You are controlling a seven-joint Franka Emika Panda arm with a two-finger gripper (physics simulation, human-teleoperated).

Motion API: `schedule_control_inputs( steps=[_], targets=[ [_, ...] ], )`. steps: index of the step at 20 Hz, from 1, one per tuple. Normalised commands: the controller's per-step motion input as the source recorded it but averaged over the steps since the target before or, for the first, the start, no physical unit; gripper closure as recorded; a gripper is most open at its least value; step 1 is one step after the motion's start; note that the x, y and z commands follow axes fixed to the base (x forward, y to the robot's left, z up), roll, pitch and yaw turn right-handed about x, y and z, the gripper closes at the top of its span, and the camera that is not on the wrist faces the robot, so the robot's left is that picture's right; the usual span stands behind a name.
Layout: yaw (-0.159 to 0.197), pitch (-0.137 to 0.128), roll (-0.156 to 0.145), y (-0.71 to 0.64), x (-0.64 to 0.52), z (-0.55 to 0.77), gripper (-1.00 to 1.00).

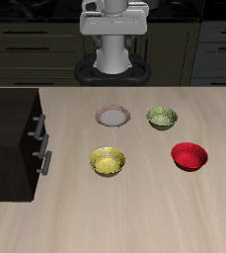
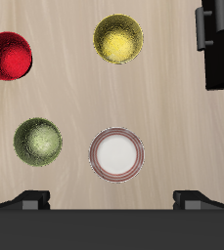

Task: Open the middle drawer of the wooden cabinet

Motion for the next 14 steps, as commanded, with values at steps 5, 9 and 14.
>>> schedule_control_inputs(
  steps=[5, 9, 14],
  targets=[
    [0.003, -0.001, -0.002, 0.01, -0.06, 0.07, -1.00],
    [-0.006, -0.001, -0.002, 0.01, -0.04, -0.01, -1.00],
    [-0.003, 0.000, -0.006, -0.03, -0.03, -0.03, -1.00]
  ],
)
